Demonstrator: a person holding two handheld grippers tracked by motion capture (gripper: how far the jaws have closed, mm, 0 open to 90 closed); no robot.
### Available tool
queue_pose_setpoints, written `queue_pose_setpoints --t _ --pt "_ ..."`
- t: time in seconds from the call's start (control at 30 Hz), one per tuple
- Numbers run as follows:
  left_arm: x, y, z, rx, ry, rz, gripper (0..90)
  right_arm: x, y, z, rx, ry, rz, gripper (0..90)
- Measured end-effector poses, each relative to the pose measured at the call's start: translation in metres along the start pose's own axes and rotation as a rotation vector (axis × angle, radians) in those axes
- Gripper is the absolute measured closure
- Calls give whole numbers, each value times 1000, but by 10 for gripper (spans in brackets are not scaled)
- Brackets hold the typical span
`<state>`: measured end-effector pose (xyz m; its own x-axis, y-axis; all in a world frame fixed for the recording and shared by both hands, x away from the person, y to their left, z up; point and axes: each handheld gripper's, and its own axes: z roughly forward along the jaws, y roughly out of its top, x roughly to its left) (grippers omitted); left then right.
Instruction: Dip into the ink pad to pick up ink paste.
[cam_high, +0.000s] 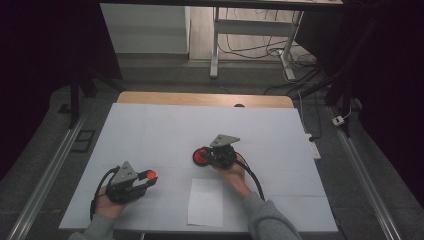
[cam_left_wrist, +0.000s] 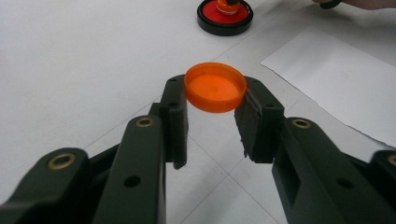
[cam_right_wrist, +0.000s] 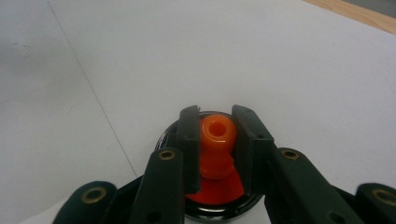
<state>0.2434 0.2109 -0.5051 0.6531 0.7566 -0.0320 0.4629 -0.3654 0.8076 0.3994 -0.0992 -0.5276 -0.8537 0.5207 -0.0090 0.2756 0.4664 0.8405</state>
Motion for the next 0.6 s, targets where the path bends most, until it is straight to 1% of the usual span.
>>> queue_pose_setpoints --t 0.03,0.07,0.17,0.23,0.27,0.4,0.5,0.6 --pt "0 0 0 -1 0 0 652 -1 0 -2 -7 8 1 725" --pt "1 0 -1 -2 0 1 651 -3 0 -4 -30 21 13 725" --pt "2 0 -1 -3 1 -2 651 -8 8 -19 -124 10 50 725" --pt "2 0 0 -2 0 -3 651 -9 12 -26 -148 13 50 725" --pt "2 0 0 -2 -1 -3 651 -9 13 -28 -158 21 58 725" --pt "1 0 -1 -3 2 0 651 -8 14 -31 -160 46 61 725" --pt "2 0 -1 -2 4 -1 651 -4 15 -30 -157 50 42 725" --pt "3 -1 -1 -1 4 -4 651 -3 16 -30 -161 58 47 724"
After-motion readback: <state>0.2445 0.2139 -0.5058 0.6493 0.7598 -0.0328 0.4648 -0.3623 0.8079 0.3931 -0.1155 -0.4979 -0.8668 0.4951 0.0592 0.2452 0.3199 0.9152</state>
